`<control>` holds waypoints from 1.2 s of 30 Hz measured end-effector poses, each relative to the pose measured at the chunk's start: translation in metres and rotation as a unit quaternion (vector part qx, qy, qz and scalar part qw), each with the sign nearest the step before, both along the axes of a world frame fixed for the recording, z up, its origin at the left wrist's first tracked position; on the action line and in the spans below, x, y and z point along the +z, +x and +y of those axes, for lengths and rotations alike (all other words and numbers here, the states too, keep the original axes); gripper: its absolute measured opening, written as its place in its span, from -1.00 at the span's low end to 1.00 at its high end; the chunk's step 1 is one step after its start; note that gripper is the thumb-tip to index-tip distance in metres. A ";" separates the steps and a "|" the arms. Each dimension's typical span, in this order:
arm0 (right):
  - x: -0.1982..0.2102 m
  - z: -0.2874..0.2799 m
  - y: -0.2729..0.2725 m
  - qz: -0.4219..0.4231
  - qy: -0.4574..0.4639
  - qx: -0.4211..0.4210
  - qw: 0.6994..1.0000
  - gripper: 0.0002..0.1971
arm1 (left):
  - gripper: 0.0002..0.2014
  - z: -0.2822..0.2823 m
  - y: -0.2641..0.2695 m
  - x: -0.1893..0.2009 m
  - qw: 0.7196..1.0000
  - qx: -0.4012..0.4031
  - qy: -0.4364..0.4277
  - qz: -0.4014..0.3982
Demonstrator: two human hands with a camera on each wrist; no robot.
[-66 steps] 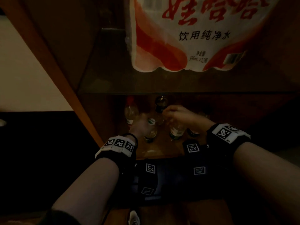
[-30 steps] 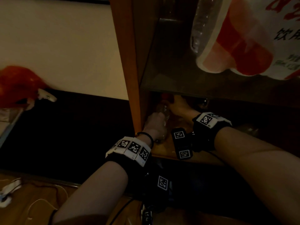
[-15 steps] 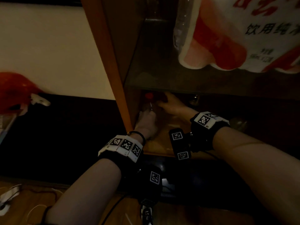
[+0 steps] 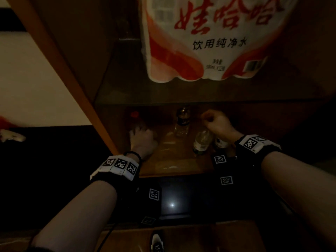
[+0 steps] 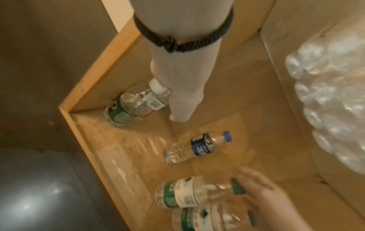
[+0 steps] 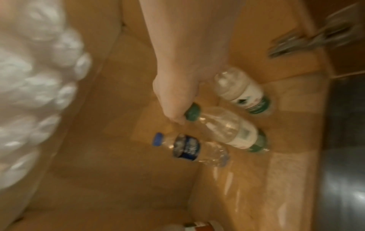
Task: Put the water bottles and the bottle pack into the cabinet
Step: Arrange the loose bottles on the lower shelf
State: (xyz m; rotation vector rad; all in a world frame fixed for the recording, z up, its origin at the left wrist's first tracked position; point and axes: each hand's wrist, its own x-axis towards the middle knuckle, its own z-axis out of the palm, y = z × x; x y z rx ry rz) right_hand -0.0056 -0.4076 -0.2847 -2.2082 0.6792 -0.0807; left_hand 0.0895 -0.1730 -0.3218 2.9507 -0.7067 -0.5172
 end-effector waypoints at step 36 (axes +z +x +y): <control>-0.026 0.093 0.048 0.109 0.132 0.140 0.975 -0.66 | -0.52 0.022 0.008 0.023 0.965 -0.042 -0.252 0.057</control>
